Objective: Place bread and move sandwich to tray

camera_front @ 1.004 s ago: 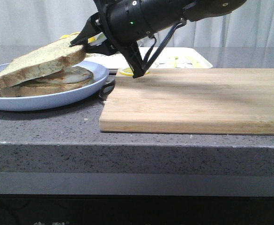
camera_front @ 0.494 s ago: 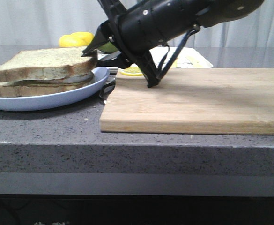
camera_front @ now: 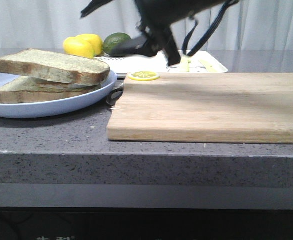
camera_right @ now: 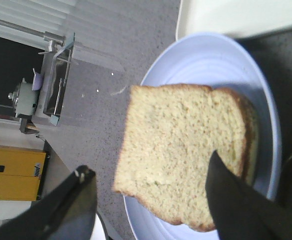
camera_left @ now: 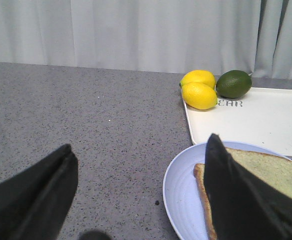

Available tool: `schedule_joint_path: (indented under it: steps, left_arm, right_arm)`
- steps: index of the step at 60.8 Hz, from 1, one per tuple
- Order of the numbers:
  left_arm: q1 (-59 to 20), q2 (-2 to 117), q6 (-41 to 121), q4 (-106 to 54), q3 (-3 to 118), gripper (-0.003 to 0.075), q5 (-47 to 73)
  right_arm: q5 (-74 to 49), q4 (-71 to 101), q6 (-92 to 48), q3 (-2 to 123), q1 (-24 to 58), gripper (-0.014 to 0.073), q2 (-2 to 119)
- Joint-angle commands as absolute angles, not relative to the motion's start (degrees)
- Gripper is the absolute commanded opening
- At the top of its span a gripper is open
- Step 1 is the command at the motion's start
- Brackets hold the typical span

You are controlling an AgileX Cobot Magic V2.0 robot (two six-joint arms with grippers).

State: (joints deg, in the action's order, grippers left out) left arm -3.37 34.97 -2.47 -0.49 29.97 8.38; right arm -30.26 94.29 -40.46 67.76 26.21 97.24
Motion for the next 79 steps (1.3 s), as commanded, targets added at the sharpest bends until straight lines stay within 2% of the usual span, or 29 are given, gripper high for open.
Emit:
schedule_joint_path:
  steps: [1,8,19,23,31,36,41,57,79]
  left_arm:
    - [-3.2,35.2,-3.1,-0.6,32.0,0.0510,3.5]
    - [-3.2,35.2,-3.1,-0.6,32.0,0.0510,3.5]
    - [-3.2,35.2,-3.1,-0.6,32.0,0.0510,3.5]
    - [-3.2,35.2,-3.1,-0.6,32.0,0.0510,3.5]
    - [-3.2,35.2,-3.1,-0.6,32.0,0.0510,3.5]
    - [-3.2,35.2,-3.1,-0.6,32.0,0.0510,3.5]
    - [-3.2,35.2,-3.1,-0.6,32.0,0.0510,3.5]
    - [-3.2,35.2,-3.1,-0.6,32.0,0.0510,3.5]
    - [-3.2,35.2,-3.1,-0.6,32.0,0.0510,3.5]
  right_arm:
    - [-32.6,93.3,-41.4,69.1,24.3,0.0421,90.8]
    - [-36.3,89.6,-41.4,69.1,20.6,0.0300,84.4]
    - [-46.8,78.6,-41.4,69.1,13.2,-0.0013,75.5]
    - [-52.3,73.8,-41.4,69.2,10.5,-0.0077,73.1]
    - [-63.1,65.4,-41.4,69.6,5.1,-0.0069,69.5]
    - [-64.6,59.8,-41.3,69.6,2.7,-0.0069,67.3]
    - [-60.5,51.8,-38.0,69.6,1.4,-0.0060,65.2]
    - [-47.7,17.4,-13.4,65.7,1.6,-0.0060,56.8]
    - [-25.2,11.8,-12.4,40.0,10.2,-0.0060,35.8]
